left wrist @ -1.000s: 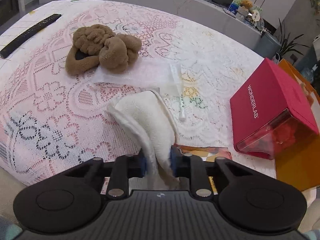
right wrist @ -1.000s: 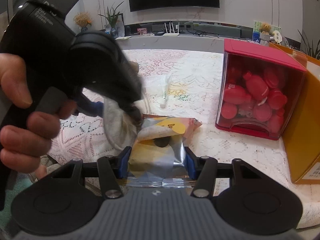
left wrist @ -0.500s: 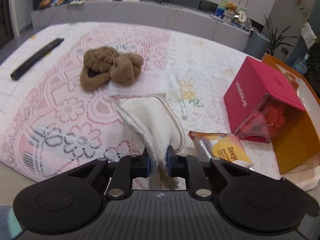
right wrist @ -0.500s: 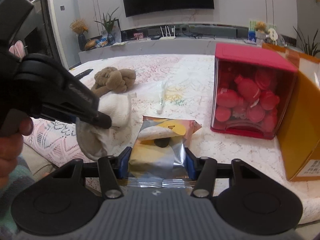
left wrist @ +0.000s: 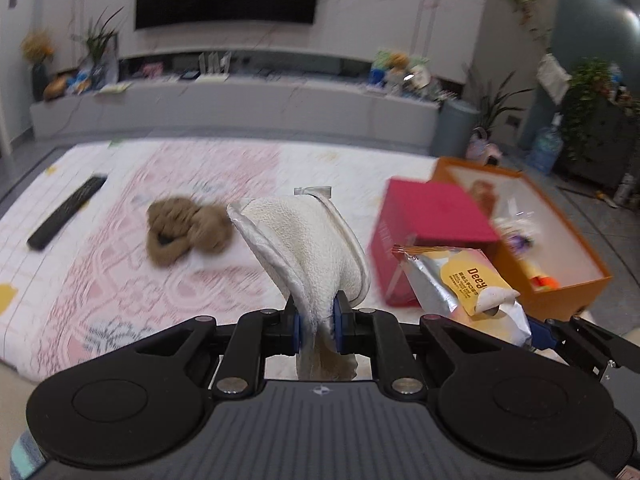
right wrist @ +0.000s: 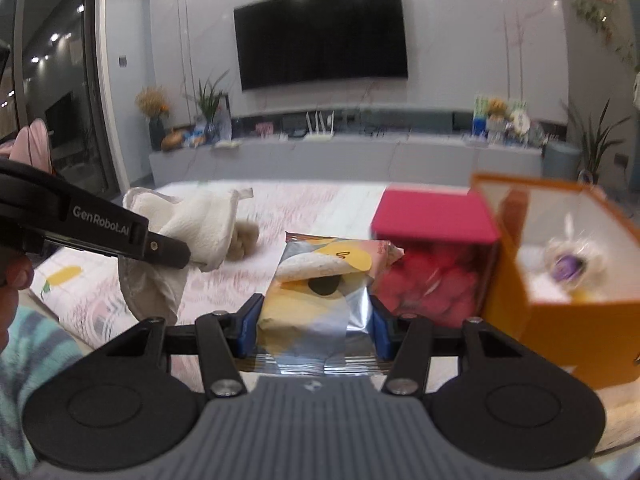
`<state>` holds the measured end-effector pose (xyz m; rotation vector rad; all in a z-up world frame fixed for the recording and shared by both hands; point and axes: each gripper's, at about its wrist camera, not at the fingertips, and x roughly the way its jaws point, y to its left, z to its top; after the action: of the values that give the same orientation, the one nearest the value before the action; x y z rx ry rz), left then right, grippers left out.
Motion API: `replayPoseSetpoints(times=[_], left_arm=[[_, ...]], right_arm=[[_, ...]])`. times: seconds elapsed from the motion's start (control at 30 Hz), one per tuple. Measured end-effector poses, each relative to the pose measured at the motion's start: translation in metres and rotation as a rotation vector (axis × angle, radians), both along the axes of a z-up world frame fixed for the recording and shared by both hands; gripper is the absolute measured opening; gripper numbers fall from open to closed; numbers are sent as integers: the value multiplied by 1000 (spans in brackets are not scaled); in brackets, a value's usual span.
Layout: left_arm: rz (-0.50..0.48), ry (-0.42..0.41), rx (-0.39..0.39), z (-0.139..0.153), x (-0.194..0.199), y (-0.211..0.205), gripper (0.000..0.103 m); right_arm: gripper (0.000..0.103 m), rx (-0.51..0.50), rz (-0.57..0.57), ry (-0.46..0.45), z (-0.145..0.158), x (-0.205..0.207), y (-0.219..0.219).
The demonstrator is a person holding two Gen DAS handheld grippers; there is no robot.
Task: Organize soft objects
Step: 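Carry the white slipper and snack packet over the white box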
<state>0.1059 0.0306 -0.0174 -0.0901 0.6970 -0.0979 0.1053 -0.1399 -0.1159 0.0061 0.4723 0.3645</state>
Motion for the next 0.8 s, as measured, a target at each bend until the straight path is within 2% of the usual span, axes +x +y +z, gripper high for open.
replayPoseSetpoints(times=[0.13, 0.3, 0.6, 0.8], left_arm=[[-81, -61, 2, 21, -8, -26, 17], [-198, -115, 9, 42, -6, -65, 17], [-396, -158, 57, 60, 22, -136, 17], [-496, -147, 88, 61, 51, -178, 17]], right_arm=[[53, -2, -26, -59, 23, -15, -24], [53, 0, -76, -90, 44, -29, -68], [54, -7, -197, -68, 66, -31, -160], [54, -20, -250, -10, 78, -9, -220]])
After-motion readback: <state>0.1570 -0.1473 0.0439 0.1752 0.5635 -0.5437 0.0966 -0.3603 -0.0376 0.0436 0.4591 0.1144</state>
